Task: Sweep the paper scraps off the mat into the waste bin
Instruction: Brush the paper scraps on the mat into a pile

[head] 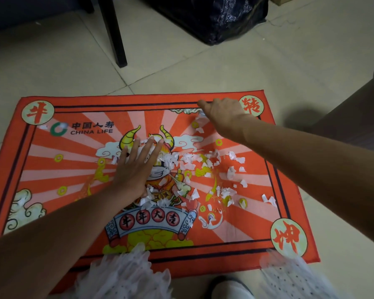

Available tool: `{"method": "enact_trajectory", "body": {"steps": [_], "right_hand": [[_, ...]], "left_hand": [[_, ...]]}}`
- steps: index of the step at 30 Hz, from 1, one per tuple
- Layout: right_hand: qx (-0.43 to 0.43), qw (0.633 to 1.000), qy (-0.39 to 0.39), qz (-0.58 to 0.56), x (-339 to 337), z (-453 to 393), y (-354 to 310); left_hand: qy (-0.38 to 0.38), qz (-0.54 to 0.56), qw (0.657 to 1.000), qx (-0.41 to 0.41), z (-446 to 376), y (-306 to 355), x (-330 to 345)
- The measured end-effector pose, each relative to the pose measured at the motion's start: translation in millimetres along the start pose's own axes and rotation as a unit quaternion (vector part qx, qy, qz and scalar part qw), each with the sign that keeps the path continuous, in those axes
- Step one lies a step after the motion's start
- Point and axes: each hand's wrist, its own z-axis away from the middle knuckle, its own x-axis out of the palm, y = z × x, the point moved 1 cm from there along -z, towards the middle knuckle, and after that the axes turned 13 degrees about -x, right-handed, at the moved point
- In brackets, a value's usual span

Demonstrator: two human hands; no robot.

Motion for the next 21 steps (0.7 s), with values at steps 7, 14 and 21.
{"method": "enact_trajectory", "body": {"steps": [7, 14, 21], "right_hand": [[-0.106, 0.994, -0.006, 0.003, 7.6, -8.3, -28.9], [-0.116, 0.993, 0.034, -0.017, -11.5, -9.5, -35.0], [-0.024, 0.999, 0.018, 0.03, -26.1, -16.2, 6.1]], "left_hand": [[0.004, 0.005, 1.0, -0.004, -0.9, 0.2, 1.1], [0.007, 0.012, 1.0, -0.005, -0.1, -1.3, 2.8], [0.01, 0.015, 1.0, 0.001, -0.7, -1.7, 3.7]]}}
